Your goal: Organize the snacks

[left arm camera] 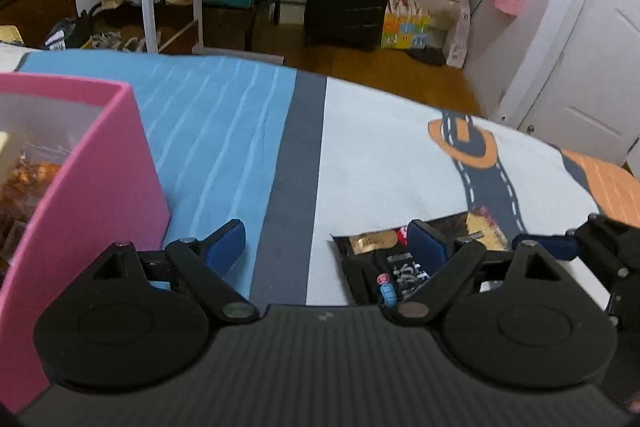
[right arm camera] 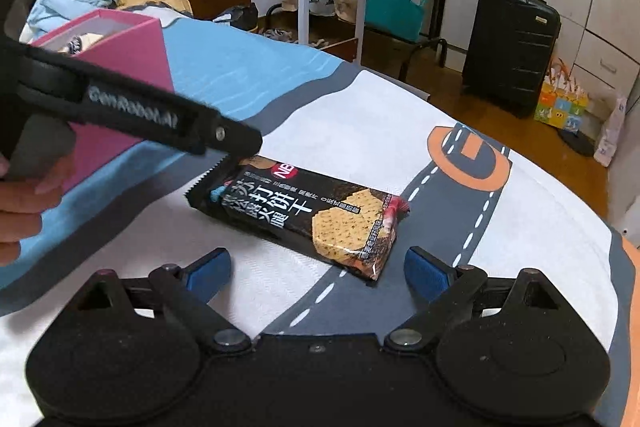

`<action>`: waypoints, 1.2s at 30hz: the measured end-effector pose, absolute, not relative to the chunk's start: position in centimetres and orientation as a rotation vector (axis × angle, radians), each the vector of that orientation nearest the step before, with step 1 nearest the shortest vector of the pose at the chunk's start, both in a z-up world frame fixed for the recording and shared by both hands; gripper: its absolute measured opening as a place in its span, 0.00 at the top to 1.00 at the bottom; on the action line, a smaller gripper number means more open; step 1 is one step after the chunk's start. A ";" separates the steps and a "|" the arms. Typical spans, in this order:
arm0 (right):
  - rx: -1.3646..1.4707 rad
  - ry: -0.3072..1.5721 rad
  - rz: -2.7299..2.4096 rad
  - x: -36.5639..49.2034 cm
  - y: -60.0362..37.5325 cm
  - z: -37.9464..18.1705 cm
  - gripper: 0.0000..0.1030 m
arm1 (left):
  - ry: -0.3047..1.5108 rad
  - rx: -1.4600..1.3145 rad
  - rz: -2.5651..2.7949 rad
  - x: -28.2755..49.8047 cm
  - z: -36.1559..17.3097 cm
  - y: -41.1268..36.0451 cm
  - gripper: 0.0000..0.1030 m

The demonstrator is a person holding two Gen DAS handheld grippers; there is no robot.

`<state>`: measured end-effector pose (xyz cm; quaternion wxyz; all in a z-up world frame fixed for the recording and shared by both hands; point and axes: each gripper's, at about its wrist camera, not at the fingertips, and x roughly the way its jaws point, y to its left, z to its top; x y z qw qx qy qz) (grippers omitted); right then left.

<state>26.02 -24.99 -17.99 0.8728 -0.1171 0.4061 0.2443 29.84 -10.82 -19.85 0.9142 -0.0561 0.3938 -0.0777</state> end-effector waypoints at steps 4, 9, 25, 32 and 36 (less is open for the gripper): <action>-0.214 0.854 0.514 26.6 -25.1 -18.3 0.07 | 0.843 -0.088 -0.212 30.1 -20.5 -11.2 0.15; -0.175 0.857 0.507 27.3 -25.0 -18.8 0.06 | 0.914 -0.178 -0.307 31.0 -21.5 -10.6 0.23; -0.164 0.800 0.416 24.5 -23.5 -18.8 0.24 | 0.985 -0.371 -0.390 30.7 -21.2 -9.8 0.51; -0.152 0.777 0.274 21.3 -21.7 -18.0 0.26 | 0.961 -0.212 -0.433 28.0 -19.1 -11.4 0.51; -0.072 0.756 0.251 19.0 -21.0 -17.1 0.24 | 0.964 -0.056 -0.446 25.6 -17.7 -12.4 0.51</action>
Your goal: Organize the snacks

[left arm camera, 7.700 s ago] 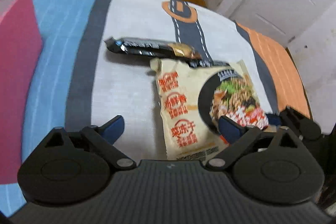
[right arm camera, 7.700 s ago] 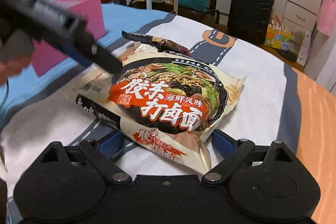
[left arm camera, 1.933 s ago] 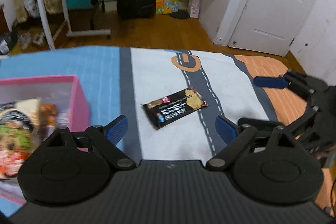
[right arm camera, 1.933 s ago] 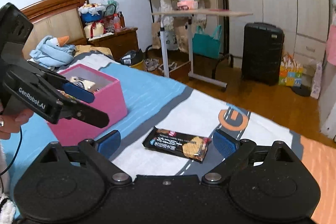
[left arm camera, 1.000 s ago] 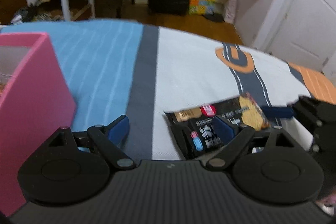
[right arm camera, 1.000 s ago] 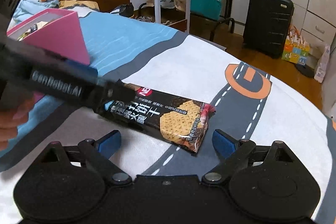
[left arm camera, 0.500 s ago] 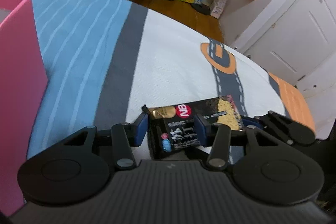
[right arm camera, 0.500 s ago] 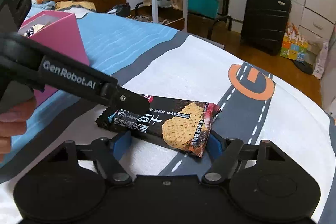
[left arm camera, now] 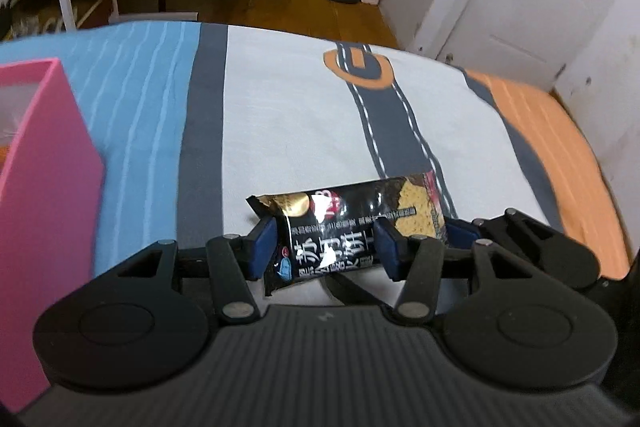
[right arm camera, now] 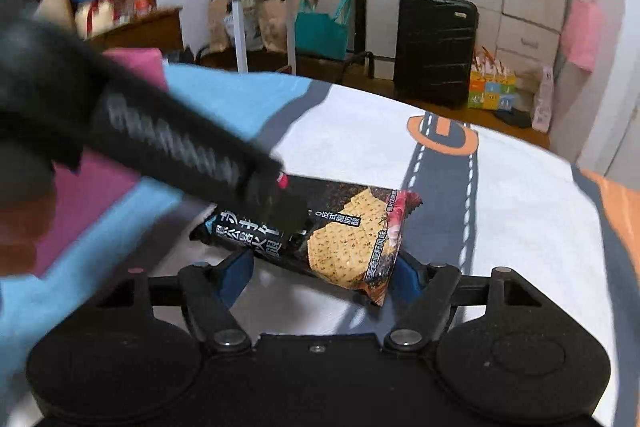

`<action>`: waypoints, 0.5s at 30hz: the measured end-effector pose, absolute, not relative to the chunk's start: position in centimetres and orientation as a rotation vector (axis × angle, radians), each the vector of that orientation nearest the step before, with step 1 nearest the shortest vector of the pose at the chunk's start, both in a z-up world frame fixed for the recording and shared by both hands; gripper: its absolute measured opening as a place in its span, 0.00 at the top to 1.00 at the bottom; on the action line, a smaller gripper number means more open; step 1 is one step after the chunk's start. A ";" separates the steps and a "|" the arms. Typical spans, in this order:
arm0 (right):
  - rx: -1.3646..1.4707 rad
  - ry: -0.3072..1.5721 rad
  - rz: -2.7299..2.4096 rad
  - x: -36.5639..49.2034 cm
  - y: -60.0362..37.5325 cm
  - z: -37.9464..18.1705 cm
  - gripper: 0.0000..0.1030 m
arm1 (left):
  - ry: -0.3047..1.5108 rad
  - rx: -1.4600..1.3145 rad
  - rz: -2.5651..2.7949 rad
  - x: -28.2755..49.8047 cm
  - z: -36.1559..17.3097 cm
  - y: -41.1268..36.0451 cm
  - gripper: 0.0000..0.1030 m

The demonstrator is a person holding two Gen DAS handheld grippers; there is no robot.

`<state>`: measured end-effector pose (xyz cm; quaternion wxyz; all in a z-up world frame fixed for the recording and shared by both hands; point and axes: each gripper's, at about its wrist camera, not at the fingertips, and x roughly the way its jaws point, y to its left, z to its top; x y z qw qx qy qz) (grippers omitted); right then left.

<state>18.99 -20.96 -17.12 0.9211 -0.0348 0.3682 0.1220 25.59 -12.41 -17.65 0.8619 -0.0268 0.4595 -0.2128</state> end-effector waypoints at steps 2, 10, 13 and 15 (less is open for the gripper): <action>-0.038 0.763 0.217 18.1 -20.7 -16.5 0.23 | 0.977 -0.093 -0.489 24.7 -17.0 -11.8 0.51; -0.014 0.773 0.246 14.1 -19.3 -13.2 0.26 | 1.050 -0.151 -0.531 21.2 -14.2 -10.3 0.57; 0.029 0.764 0.305 12.6 -18.7 -11.6 0.26 | 1.050 -0.192 -0.574 19.3 -12.8 -9.9 0.62; 0.002 0.747 0.332 11.7 -17.9 -11.1 0.32 | 1.031 -0.179 -0.568 18.3 -11.9 -9.8 0.62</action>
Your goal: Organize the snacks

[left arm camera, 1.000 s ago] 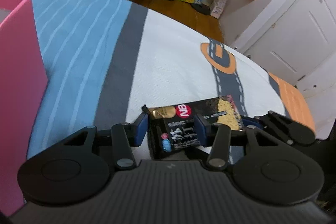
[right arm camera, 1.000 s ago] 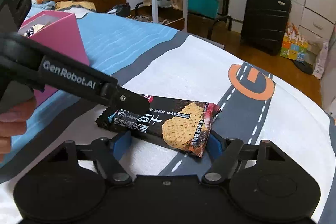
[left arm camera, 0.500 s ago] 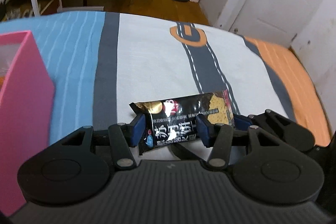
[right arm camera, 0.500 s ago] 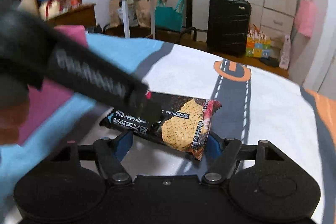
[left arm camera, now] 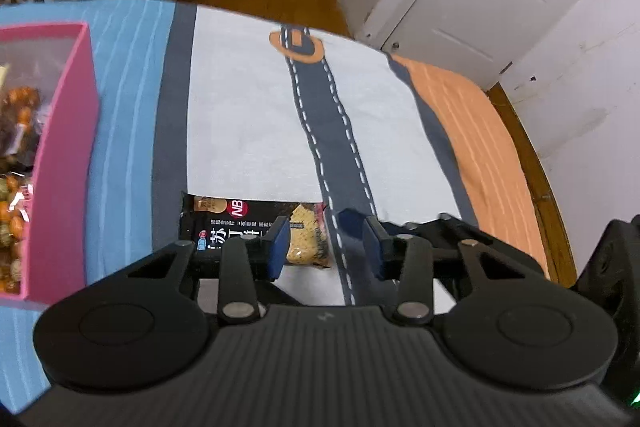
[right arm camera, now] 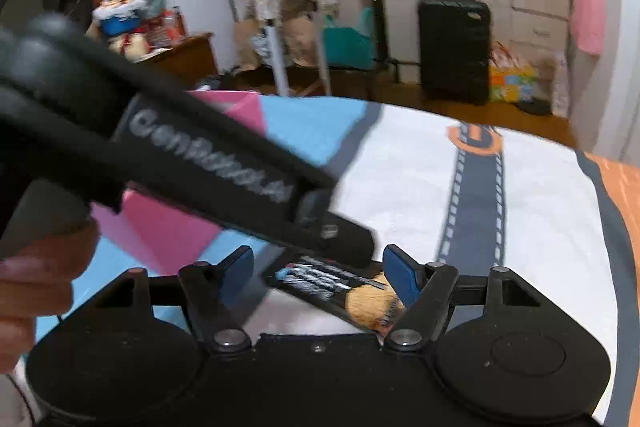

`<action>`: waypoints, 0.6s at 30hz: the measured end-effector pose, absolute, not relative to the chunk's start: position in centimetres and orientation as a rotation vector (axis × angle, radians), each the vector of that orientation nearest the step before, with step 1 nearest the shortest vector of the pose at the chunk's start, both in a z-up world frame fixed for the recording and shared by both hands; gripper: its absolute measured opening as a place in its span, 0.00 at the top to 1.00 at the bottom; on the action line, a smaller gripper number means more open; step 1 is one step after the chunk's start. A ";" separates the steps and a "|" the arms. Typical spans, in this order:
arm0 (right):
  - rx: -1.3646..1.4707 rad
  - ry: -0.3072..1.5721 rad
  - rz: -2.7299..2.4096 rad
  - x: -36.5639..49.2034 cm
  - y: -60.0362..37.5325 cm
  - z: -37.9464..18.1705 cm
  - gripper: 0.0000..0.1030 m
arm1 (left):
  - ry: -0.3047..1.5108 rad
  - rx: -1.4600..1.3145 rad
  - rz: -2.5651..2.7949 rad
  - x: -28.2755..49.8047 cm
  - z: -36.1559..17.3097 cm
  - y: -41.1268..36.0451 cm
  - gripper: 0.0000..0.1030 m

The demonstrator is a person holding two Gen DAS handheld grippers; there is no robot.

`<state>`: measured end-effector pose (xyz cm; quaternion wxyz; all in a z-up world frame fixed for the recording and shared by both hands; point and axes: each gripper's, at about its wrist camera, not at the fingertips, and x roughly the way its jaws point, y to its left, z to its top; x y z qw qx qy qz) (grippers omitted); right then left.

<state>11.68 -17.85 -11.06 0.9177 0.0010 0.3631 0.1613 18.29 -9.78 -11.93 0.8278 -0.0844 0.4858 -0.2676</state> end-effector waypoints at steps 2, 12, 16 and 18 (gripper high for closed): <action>-0.047 0.754 0.316 11.3 -17.3 -11.2 0.35 | 1.026 -0.169 -0.541 17.7 -11.4 -9.3 0.62; -0.062 0.815 0.295 10.6 -19.5 -13.5 0.29 | 1.005 -0.158 -0.470 19.6 -14.1 -7.0 0.57; -0.105 0.857 0.254 11.7 -19.2 -15.5 0.29 | 0.993 -0.100 -0.409 20.3 -16.3 -7.5 0.44; -0.116 0.860 0.236 12.0 -19.2 -16.2 0.29 | 1.018 -0.071 -0.366 21.1 -17.5 -7.9 0.32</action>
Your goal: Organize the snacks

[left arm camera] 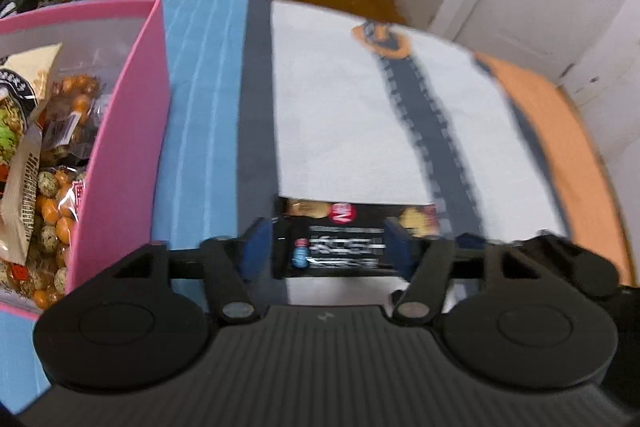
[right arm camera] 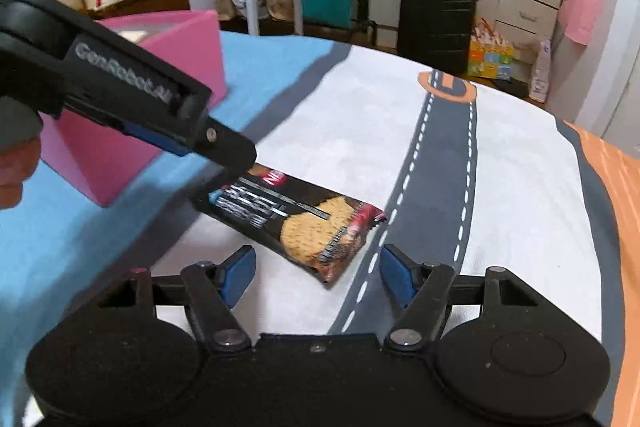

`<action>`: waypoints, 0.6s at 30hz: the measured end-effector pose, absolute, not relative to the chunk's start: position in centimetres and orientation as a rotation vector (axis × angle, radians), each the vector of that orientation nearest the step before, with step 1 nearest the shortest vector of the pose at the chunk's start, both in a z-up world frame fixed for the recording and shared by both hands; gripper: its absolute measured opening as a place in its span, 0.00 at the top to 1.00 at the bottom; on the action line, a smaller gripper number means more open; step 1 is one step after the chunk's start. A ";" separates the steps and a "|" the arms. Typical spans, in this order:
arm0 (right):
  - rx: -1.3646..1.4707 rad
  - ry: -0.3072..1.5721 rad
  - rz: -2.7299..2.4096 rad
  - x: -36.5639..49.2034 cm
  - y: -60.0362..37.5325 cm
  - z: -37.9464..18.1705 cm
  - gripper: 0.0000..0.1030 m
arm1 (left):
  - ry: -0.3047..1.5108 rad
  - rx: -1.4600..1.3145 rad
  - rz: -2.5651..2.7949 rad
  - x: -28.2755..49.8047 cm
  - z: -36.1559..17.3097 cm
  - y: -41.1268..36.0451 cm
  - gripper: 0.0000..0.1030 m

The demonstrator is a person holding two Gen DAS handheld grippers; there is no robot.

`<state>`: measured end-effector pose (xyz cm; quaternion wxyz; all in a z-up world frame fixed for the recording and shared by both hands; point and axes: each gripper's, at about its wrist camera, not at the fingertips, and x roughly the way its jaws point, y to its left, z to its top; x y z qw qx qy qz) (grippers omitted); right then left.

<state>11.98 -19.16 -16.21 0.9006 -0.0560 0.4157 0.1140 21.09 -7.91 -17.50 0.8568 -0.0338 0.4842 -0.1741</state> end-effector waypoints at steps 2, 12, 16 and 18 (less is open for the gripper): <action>-0.107 0.837 0.224 12.0 -19.0 -16.5 0.29 | 1.028 -0.061 -0.319 22.0 -18.4 -8.3 0.32; -0.109 0.833 0.287 12.8 -19.1 -17.7 0.27 | 1.066 -0.185 -0.339 22.8 -21.6 -8.5 0.32; -0.143 0.835 0.300 13.4 -18.6 -18.3 0.29 | 1.069 -0.208 -0.327 22.8 -21.8 -8.4 0.33; -0.151 0.836 0.284 13.4 -18.3 -18.3 0.35 | 1.071 -0.204 -0.333 22.5 -21.7 -8.6 0.34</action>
